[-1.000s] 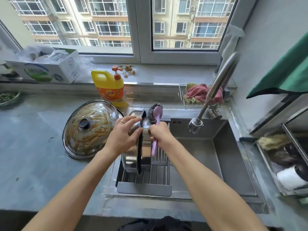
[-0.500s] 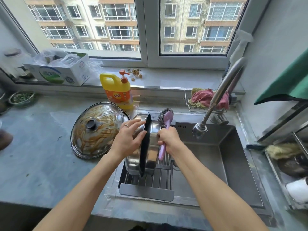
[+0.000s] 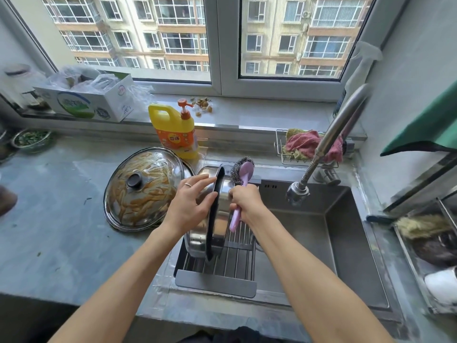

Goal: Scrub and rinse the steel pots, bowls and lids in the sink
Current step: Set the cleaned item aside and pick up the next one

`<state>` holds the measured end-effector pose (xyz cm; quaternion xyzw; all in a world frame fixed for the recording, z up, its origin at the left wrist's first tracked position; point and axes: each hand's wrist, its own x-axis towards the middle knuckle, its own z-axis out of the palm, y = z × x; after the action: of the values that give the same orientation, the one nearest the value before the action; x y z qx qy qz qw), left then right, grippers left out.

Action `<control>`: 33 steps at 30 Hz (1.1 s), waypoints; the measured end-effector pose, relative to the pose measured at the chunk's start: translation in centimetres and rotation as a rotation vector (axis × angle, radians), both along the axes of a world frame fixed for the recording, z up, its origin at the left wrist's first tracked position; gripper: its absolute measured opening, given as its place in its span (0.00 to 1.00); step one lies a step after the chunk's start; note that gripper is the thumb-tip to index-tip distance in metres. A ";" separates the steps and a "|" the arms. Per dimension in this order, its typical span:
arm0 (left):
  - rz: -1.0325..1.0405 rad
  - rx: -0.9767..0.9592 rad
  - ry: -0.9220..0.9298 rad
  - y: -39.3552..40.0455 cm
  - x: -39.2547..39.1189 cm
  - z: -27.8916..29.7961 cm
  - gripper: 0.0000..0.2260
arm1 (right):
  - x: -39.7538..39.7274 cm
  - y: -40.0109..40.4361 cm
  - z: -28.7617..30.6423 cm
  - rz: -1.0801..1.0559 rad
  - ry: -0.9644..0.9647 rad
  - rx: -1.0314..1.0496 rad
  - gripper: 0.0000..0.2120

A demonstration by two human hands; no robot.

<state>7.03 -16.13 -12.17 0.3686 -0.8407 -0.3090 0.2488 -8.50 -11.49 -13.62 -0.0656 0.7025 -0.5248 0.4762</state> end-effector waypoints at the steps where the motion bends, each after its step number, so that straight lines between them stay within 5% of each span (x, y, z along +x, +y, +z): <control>1: 0.001 -0.003 0.002 0.0 0.0 0.0 0.17 | 0.0 0.1 0.1 0.007 -0.002 -0.002 0.08; 11: -0.013 -0.033 0.024 -0.1 0.0 -0.5 0.17 | 1.1 0.0 0.0 -0.036 -0.322 -0.141 0.03; 24: -0.020 -0.019 0.021 -0.2 0.3 -0.7 0.17 | -0.5 0.3 0.9 0.022 -0.259 -0.084 0.10; 33: -0.035 0.057 0.021 -0.5 0.5 -0.2 0.17 | -2.4 2.0 2.6 0.033 0.019 -0.134 0.04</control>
<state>7.57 -16.59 -12.32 0.3575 -0.8352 -0.3410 0.2414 -10.93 -9.50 -11.01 -0.1140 0.6691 -0.5620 0.4726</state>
